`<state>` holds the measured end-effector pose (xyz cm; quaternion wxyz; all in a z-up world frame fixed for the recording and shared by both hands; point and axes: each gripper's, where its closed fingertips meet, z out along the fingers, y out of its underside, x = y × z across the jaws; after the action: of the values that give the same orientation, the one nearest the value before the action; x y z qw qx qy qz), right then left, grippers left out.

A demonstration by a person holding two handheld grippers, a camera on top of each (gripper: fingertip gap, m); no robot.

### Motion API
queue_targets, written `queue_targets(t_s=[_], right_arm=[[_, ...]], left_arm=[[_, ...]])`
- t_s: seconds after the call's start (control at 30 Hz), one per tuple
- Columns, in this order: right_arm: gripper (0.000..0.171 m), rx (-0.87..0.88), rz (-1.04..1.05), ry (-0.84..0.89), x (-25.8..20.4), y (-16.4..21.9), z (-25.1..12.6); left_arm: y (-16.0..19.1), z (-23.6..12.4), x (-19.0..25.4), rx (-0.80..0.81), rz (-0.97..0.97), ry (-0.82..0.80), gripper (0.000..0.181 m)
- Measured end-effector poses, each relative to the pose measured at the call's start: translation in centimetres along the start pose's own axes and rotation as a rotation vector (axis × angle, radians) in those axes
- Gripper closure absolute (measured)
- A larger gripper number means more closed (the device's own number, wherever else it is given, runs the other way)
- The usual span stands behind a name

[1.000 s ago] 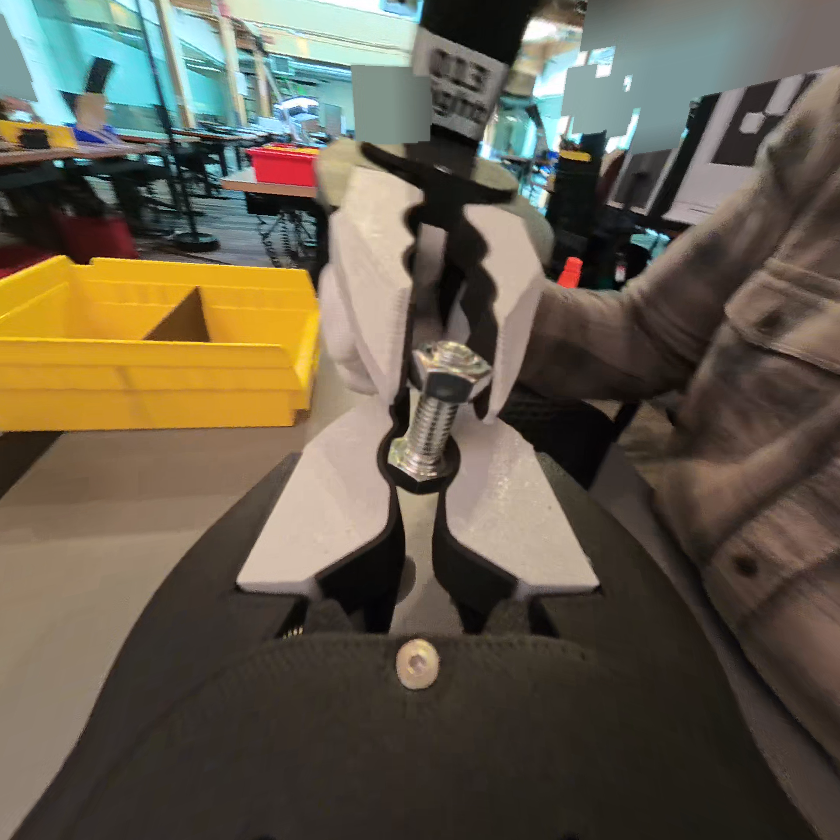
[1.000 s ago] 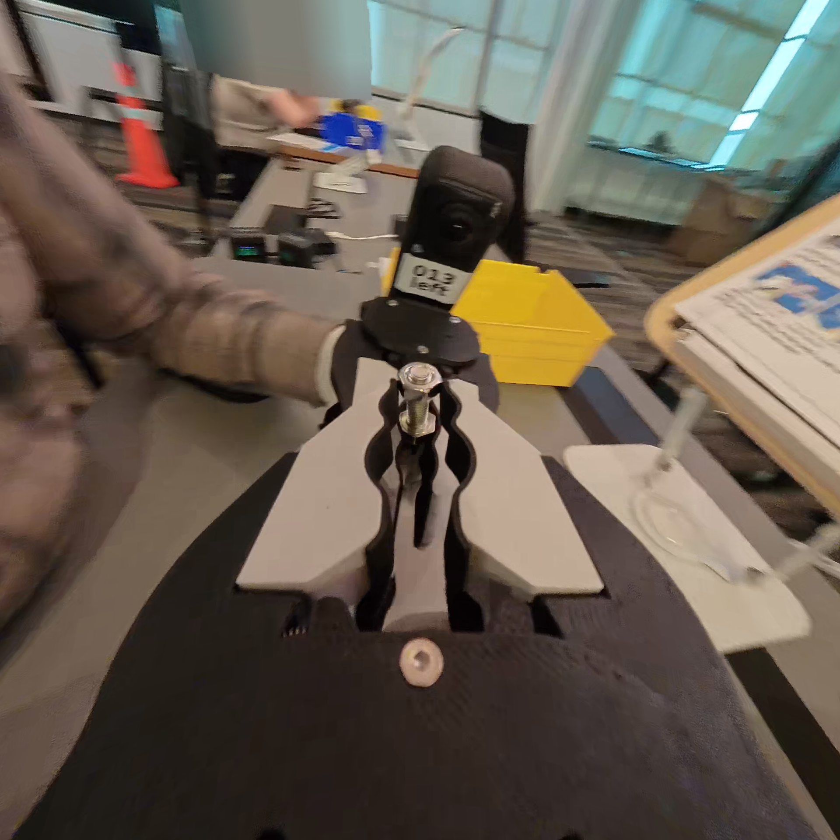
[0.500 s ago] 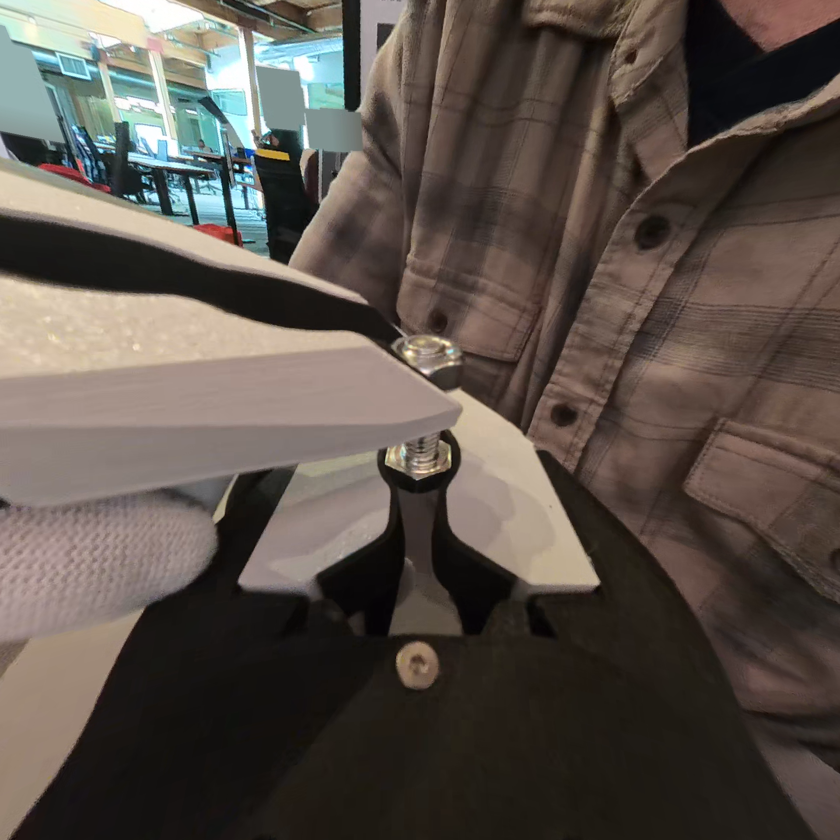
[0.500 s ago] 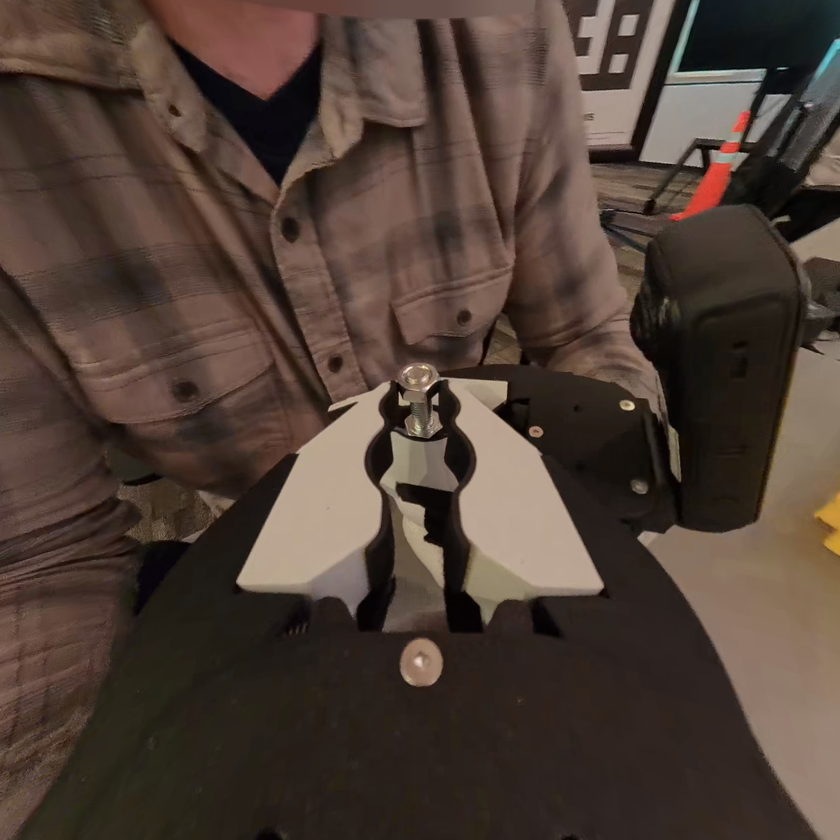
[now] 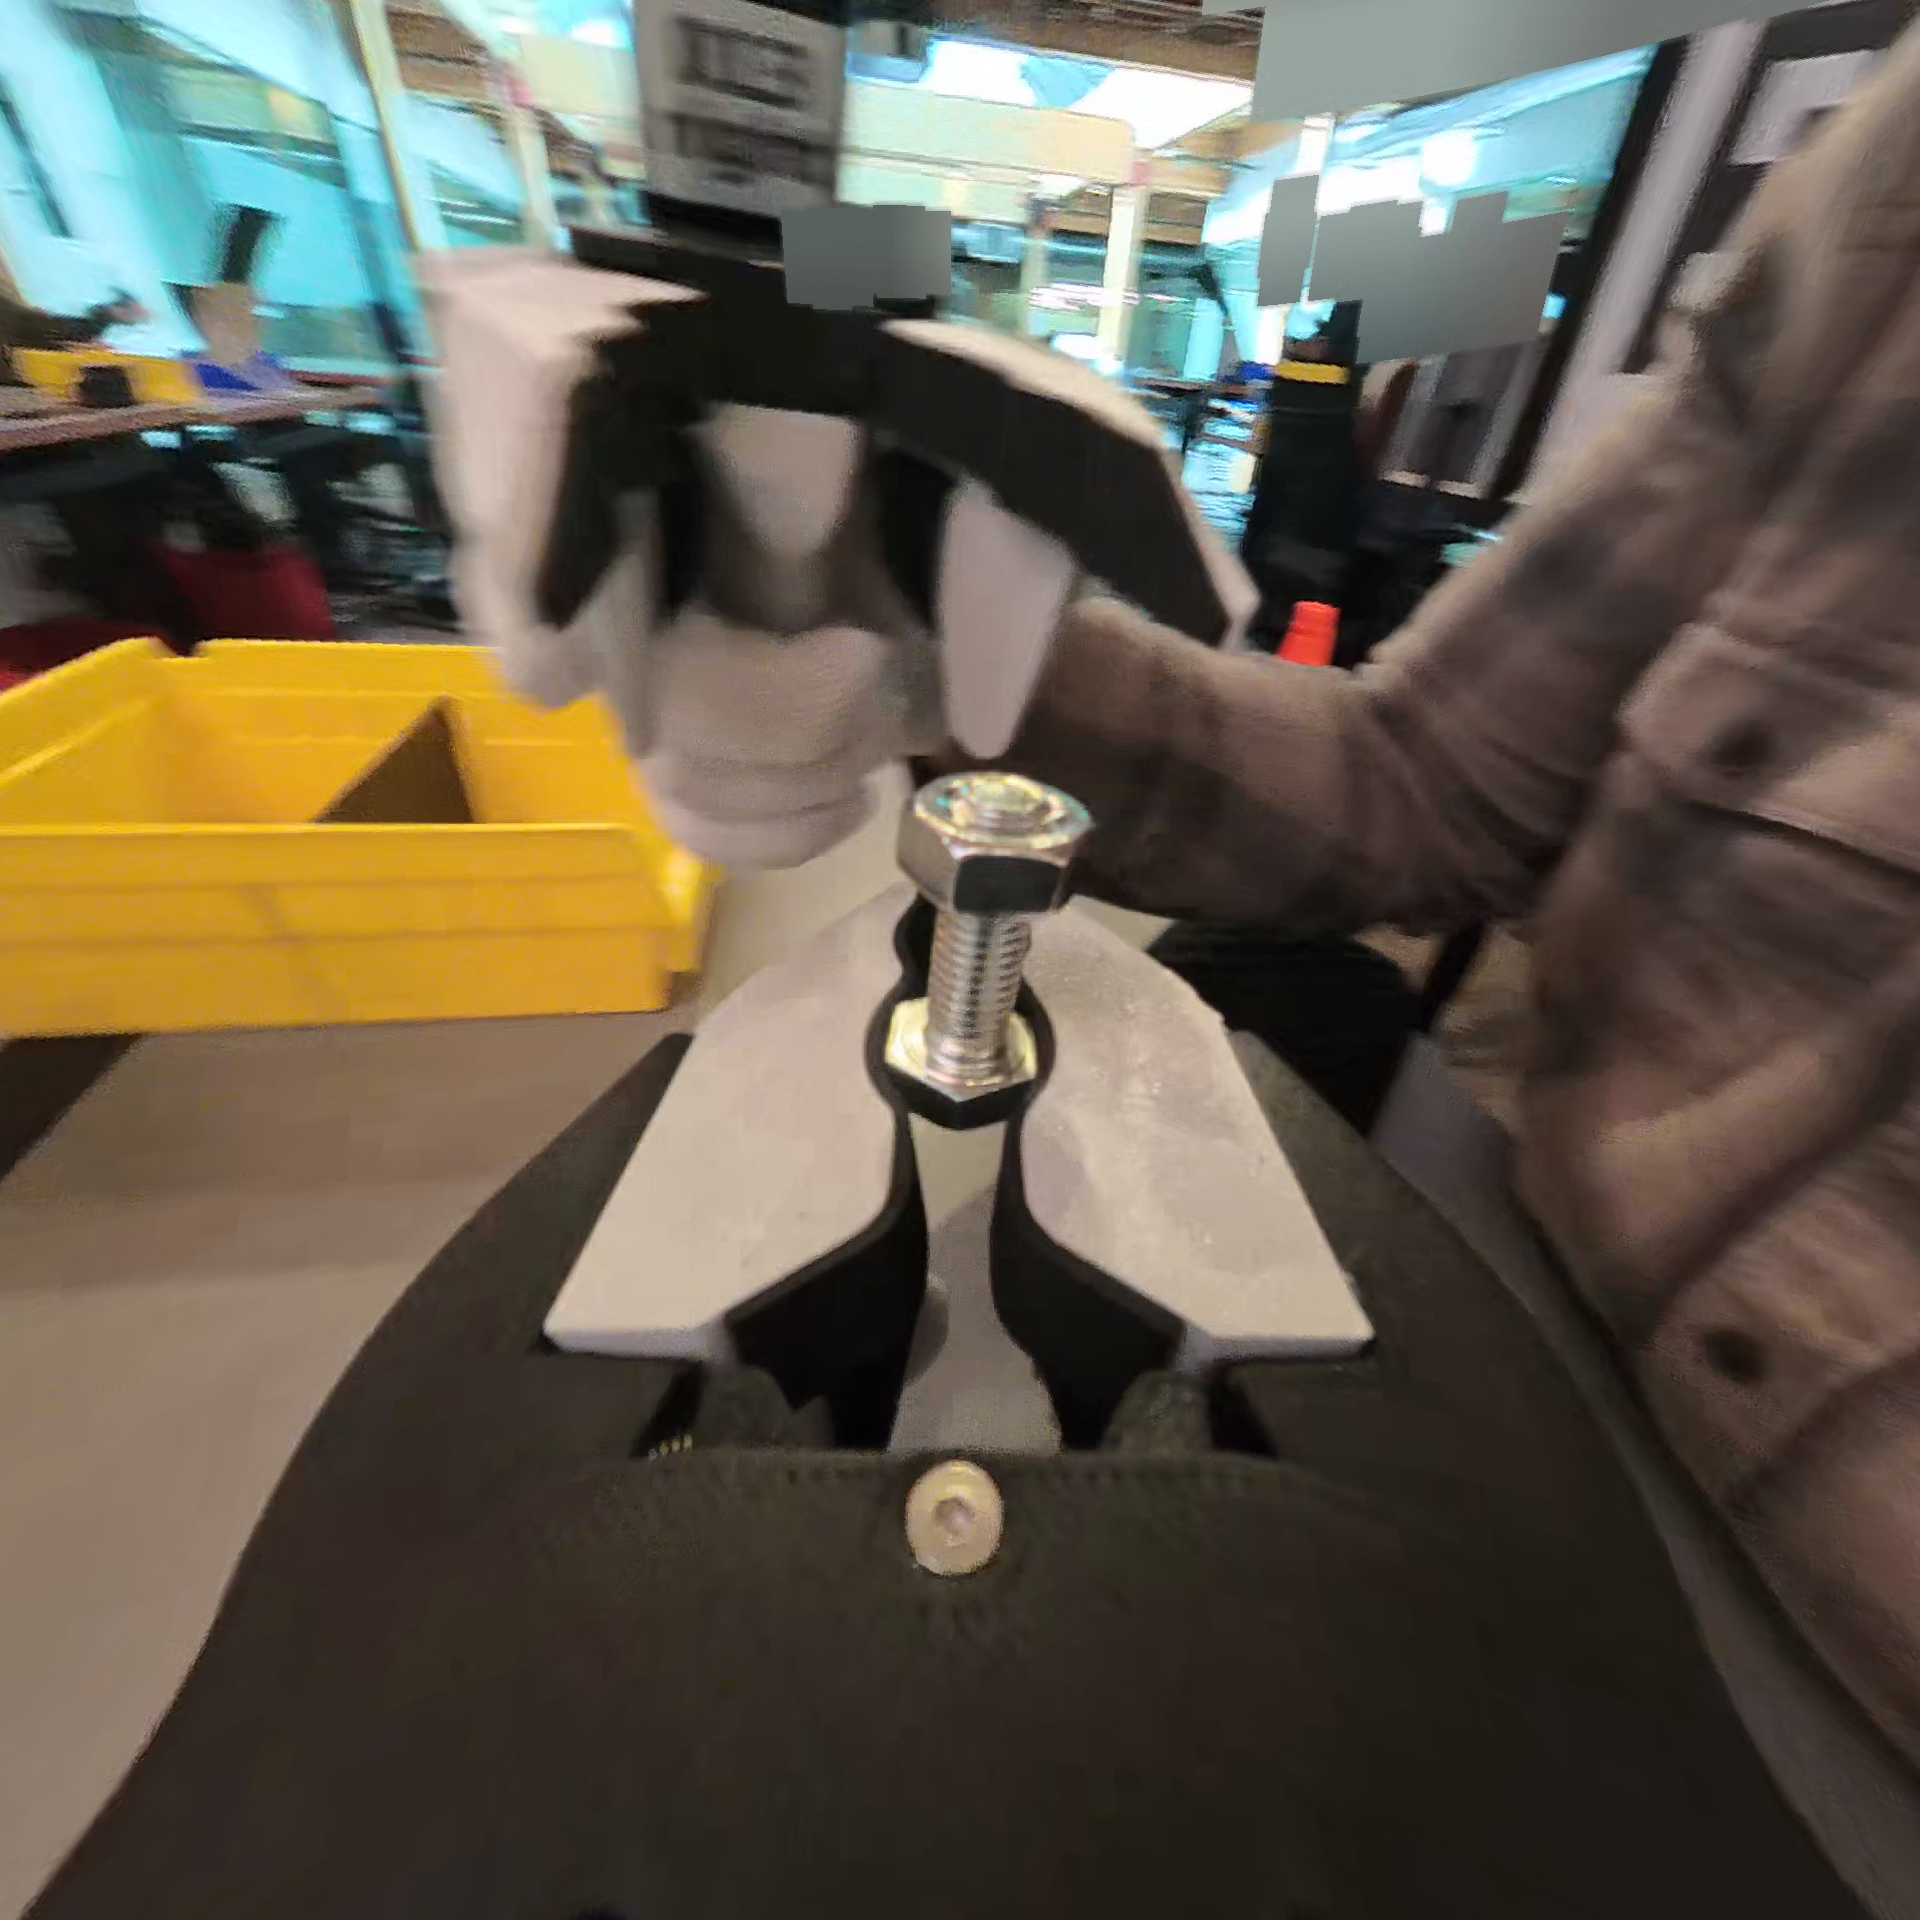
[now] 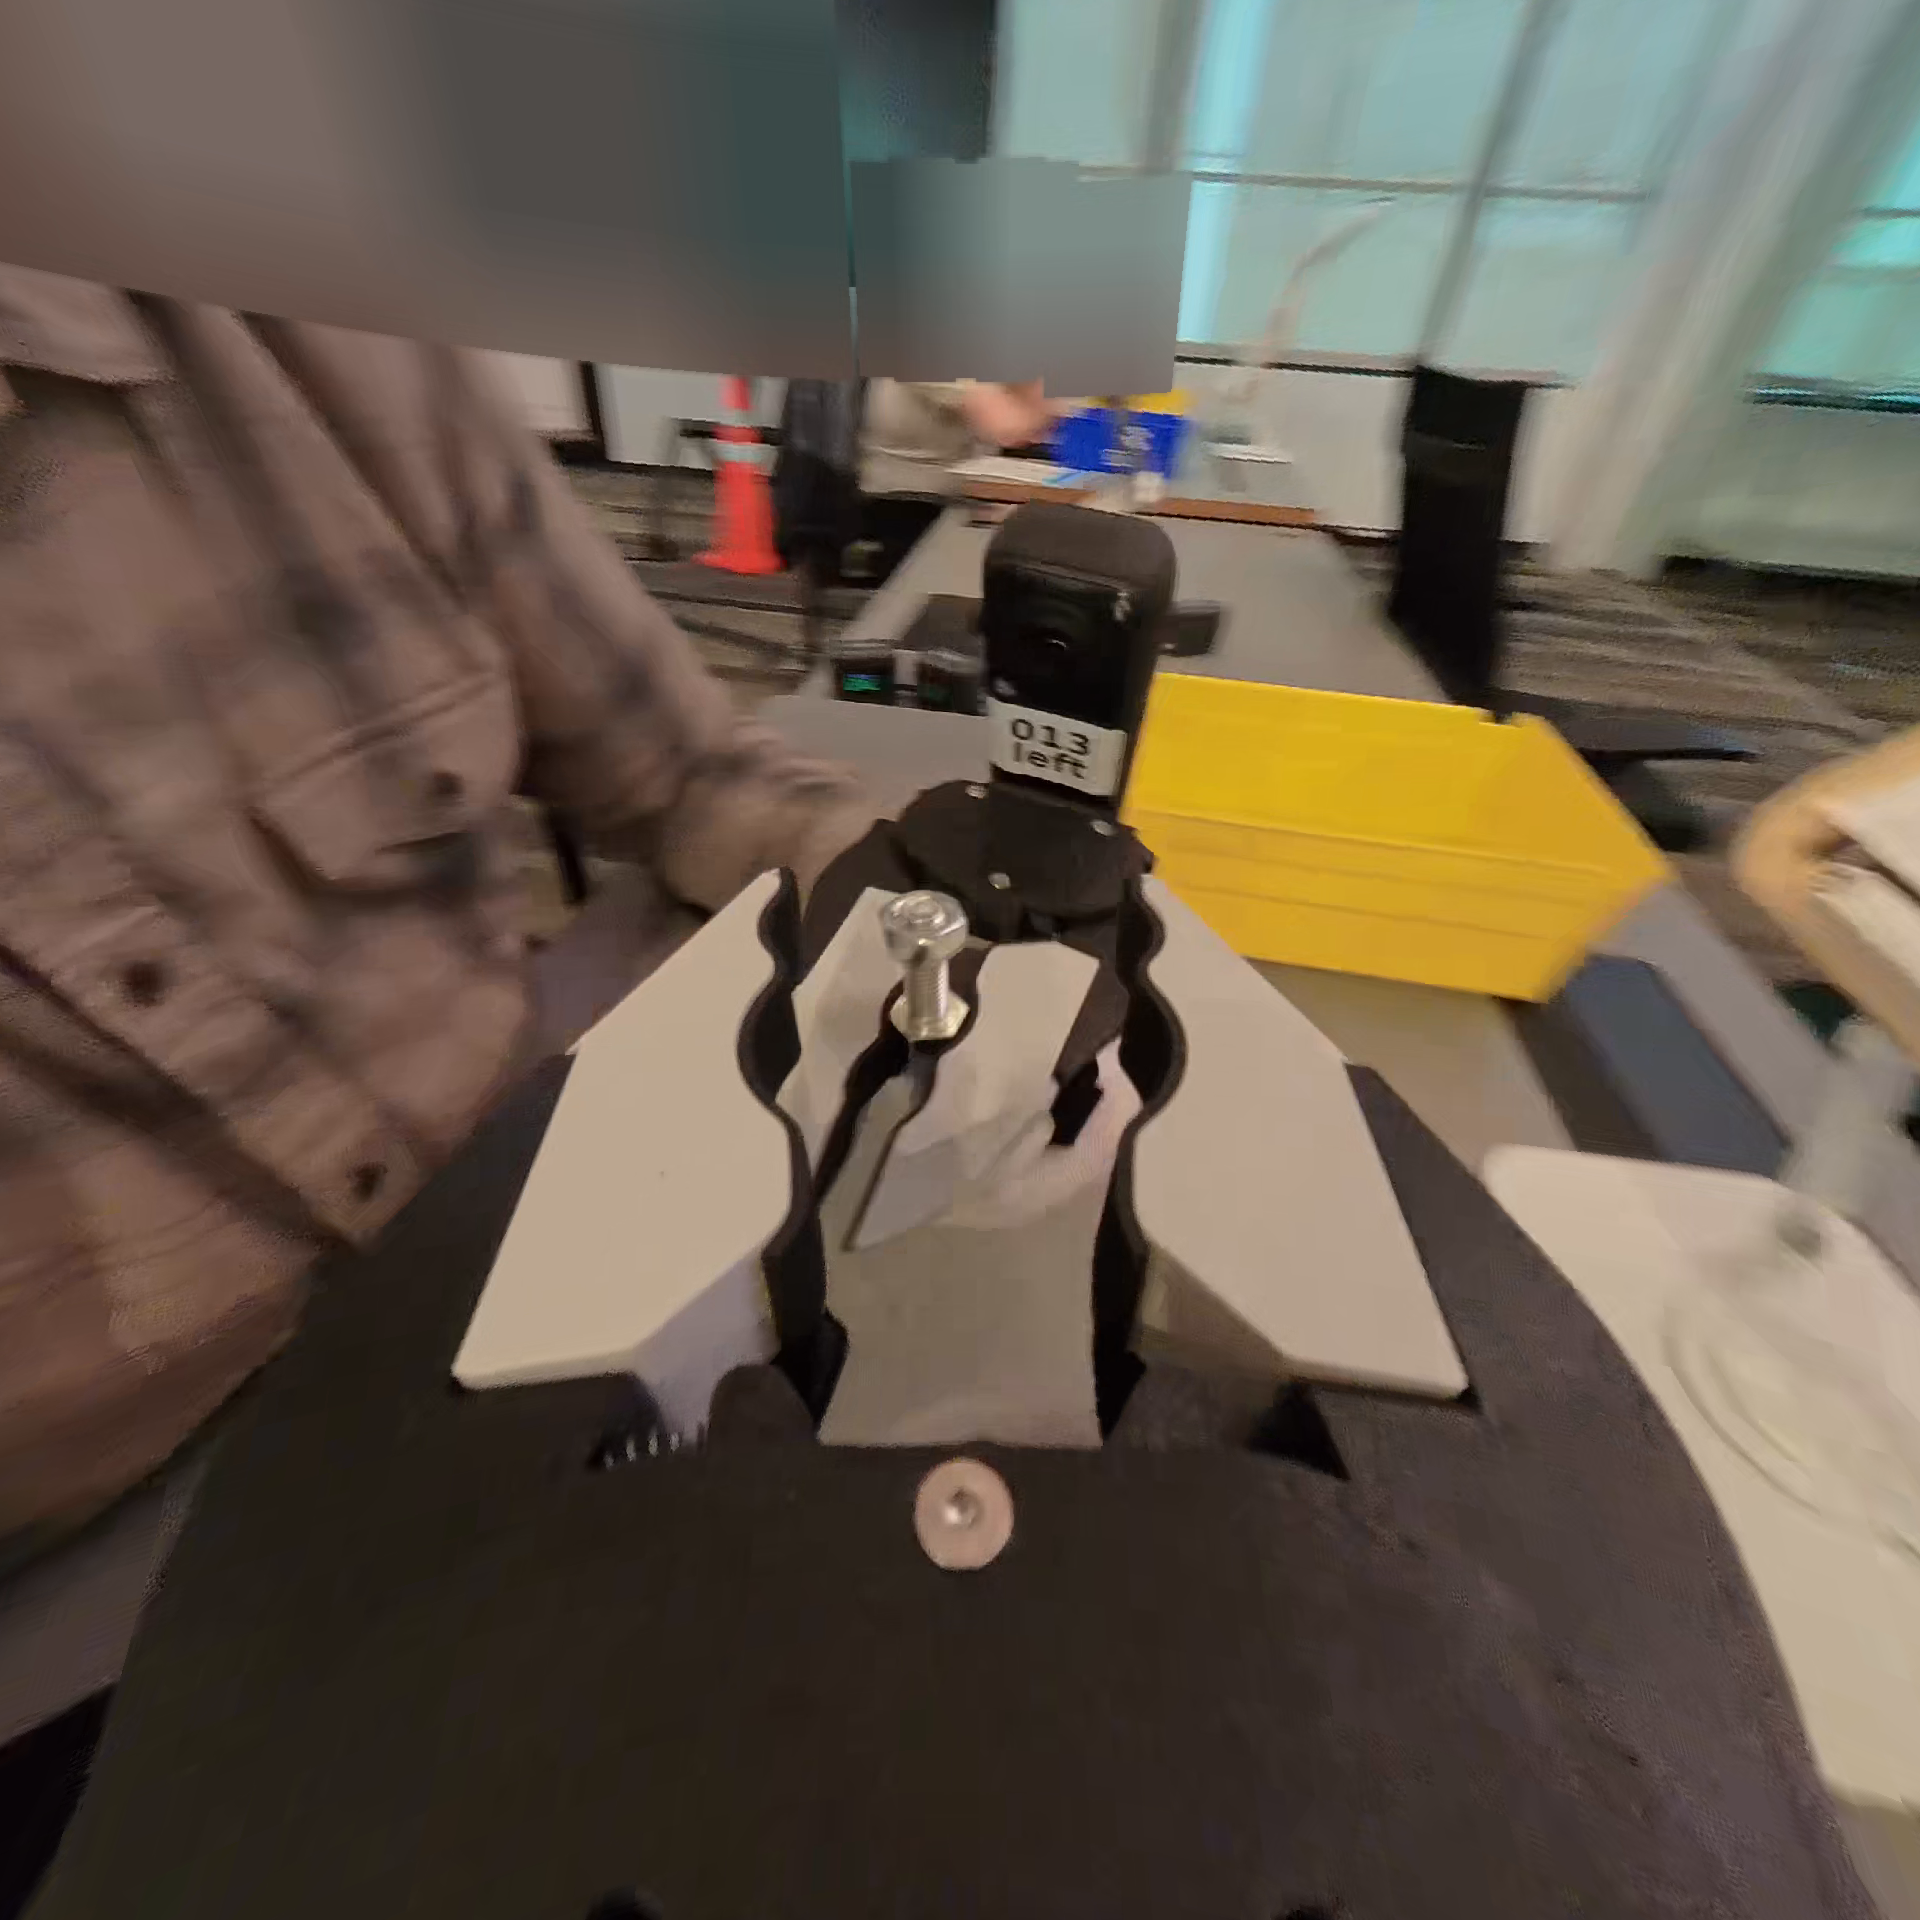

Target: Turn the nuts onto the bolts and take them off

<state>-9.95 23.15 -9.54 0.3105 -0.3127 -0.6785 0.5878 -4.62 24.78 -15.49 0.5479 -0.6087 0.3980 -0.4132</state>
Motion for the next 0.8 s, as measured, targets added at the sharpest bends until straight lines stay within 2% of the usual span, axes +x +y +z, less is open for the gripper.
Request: queue_targets(t_s=[0.2, 0.47, 0.57, 0.8], right_arm=[[0.113, 0.029, 0.046, 0.406, 2.8, 1.5, -0.6], [0.125, 0.082, 0.059, 0.967, 6.1, 4.0, 1.2], [0.126, 0.031, 0.057, 1.087, 6.9, 4.7, 1.7], [0.141, 0.038, 0.056, 1.148, 8.0, 4.6, 2.4]], left_arm=[[0.4, -2.0, -6.1, 0.080, -0.013, -0.327, 0.172], [2.1, -3.9, -10.1, 0.061, 0.014, -0.607, 0.171], [2.1, -4.6, -10.8, 0.076, 0.012, -0.670, 0.172], [2.5, -4.9, -11.3, 0.056, 0.040, -0.739, 0.172]])
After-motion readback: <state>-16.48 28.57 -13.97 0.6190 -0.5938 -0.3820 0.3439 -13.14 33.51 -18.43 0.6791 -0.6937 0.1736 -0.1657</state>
